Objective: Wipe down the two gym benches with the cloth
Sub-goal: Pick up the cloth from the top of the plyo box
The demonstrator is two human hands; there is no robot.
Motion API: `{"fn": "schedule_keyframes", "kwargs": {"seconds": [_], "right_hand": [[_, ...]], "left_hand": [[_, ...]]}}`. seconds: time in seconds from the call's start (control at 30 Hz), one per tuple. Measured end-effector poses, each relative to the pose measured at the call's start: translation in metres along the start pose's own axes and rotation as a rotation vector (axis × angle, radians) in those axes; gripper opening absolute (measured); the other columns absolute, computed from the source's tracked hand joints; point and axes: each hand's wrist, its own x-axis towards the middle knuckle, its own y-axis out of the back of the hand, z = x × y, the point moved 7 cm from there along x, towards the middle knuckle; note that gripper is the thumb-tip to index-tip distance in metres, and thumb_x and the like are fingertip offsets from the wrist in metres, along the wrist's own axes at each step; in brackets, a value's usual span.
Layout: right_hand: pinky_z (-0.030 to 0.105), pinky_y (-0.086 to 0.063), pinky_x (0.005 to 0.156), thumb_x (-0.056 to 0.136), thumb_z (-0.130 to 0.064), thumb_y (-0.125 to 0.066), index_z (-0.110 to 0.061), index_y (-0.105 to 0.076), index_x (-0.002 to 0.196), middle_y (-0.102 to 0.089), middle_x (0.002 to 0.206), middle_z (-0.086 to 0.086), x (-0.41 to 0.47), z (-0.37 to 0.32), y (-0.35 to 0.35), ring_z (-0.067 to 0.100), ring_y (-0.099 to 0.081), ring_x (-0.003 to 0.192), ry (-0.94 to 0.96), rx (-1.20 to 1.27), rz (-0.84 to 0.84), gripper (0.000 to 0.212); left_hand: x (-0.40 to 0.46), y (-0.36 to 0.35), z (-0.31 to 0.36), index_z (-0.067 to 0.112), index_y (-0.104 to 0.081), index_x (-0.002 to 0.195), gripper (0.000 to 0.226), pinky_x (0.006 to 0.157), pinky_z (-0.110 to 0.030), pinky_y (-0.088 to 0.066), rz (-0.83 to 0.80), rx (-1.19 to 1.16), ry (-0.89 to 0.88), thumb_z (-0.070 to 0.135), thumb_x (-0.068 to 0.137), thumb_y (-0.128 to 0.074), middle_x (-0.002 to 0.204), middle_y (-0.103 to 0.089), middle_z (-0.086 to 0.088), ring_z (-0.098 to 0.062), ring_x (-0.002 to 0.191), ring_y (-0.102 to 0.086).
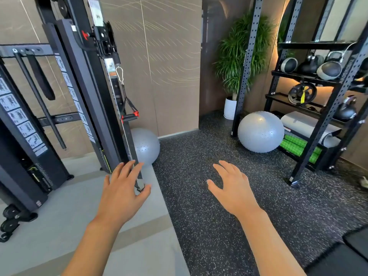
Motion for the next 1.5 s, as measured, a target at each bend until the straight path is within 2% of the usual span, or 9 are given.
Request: {"fn": "schedule_keyframes", "kwargs": {"seconds": [0.3,0.6,0.73,0.9,1.1,1.23,1.5], "right_hand": [[0.051,-0.026,0.123,0.098,-0.066,-0.037,-0.032,-0.033,0.157,-0.026,0.165,-0.009,0.103,0.006,-0.061,0.016,-0.022,0.152,-0.079,-0.089,-0.027,0.067],[0.05,-0.023,0.123,0.099,-0.061,-0.039,-0.031,-0.033,0.157,-0.026,0.165,-0.009,0.224,-0.016,-0.117,0.016,-0.021,0.152,-0.151,-0.092,-0.051,0.065],[0.05,-0.026,0.122,0.099,-0.061,-0.041,-0.03,-0.036,0.155,-0.029,0.164,-0.008,0.253,-0.017,-0.132,0.017,-0.024,0.151,-0.178,-0.096,-0.038,0.064],[0.05,-0.028,0.12,0.098,-0.061,-0.039,-0.029,-0.039,0.153,-0.032,0.162,-0.008,0.276,-0.012,-0.14,0.017,-0.027,0.15,-0.207,-0.102,-0.031,0.064],[0.05,-0.027,0.121,0.097,-0.063,-0.037,-0.031,-0.038,0.154,-0.033,0.162,-0.009,0.295,0.015,-0.137,0.017,-0.028,0.15,-0.257,-0.125,-0.021,0.065],[0.052,-0.028,0.12,0.098,-0.062,-0.04,-0.031,-0.037,0.154,-0.032,0.162,-0.009,0.306,0.043,-0.125,0.017,-0.028,0.149,-0.301,-0.132,0.001,0.064],[0.051,-0.025,0.121,0.098,-0.061,-0.041,-0.029,-0.038,0.154,-0.031,0.163,-0.007,0.327,0.137,-0.093,0.019,-0.026,0.151,-0.39,-0.124,0.06,0.064]], "left_hand": [[0.123,-0.062,-0.036,0.029,-0.046,0.157,0.083,0.123,-0.058,-0.029,-0.028,-0.047,-0.111,0.072,0.088,-0.027,0.166,-0.04,0.003,-0.028,0.156,-0.028],[0.259,-0.109,-0.089,0.027,-0.048,0.154,0.076,0.119,-0.063,-0.034,-0.08,-0.081,-0.192,0.068,0.092,-0.034,0.161,-0.045,0.001,-0.031,0.153,-0.034],[0.297,-0.13,-0.102,0.027,-0.048,0.153,0.073,0.117,-0.066,-0.036,-0.081,-0.135,-0.219,0.066,0.093,-0.037,0.16,-0.046,-0.001,-0.033,0.152,-0.036],[0.327,-0.152,-0.107,0.031,-0.043,0.155,0.069,0.118,-0.063,-0.036,-0.075,-0.174,-0.238,0.065,0.095,-0.042,0.161,-0.044,0.002,-0.032,0.153,-0.034],[0.362,-0.169,-0.084,0.028,-0.044,0.154,0.068,0.119,-0.059,-0.036,-0.089,-0.232,-0.281,0.062,0.095,-0.046,0.162,-0.044,0.001,-0.032,0.153,-0.034],[0.386,-0.175,-0.051,0.027,-0.044,0.157,0.066,0.121,-0.061,-0.033,-0.108,-0.244,-0.33,0.058,0.099,-0.048,0.164,-0.041,0.001,-0.03,0.154,-0.032],[0.45,-0.202,0.054,0.027,-0.044,0.157,0.071,0.119,-0.065,-0.034,-0.112,-0.257,-0.449,0.063,0.095,-0.042,0.165,-0.04,0.001,-0.03,0.156,-0.03]]}}
